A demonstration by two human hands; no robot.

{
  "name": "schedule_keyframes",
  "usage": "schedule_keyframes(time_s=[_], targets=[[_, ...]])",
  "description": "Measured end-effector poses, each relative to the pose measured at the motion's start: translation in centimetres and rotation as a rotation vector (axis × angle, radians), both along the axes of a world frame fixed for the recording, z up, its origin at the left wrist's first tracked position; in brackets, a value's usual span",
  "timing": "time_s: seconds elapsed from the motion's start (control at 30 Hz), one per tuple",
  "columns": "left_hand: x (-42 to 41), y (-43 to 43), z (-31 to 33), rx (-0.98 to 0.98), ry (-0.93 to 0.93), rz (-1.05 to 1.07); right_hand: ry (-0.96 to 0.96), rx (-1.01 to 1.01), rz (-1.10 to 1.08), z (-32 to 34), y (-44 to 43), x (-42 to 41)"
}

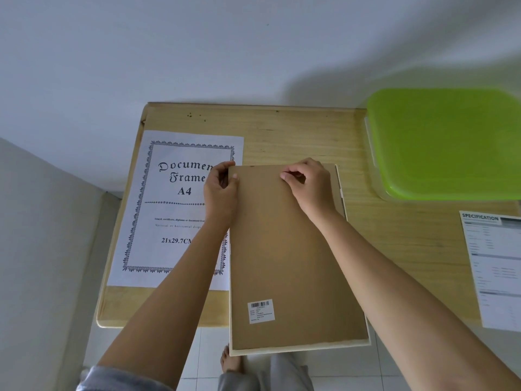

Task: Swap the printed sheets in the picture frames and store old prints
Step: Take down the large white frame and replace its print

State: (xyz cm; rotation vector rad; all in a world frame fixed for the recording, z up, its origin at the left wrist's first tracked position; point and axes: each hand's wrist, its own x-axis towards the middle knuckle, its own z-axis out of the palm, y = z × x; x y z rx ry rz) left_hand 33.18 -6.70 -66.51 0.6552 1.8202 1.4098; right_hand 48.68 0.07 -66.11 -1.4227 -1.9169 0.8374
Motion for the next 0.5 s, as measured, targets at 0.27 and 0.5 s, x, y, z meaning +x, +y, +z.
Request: schedule_keyframes(time_s=[0.27,0.5], targets=[[-0.47,-0.34,-0.24,-0.045,0.184,-0.118,0.035,0.08,-0.025,0.04,-0.39,0.82],[-1.04,-0.42,-0.09,-0.036,0.33,-0.19,0.024,0.12,-0.05,-0.22,0.0,0.96]])
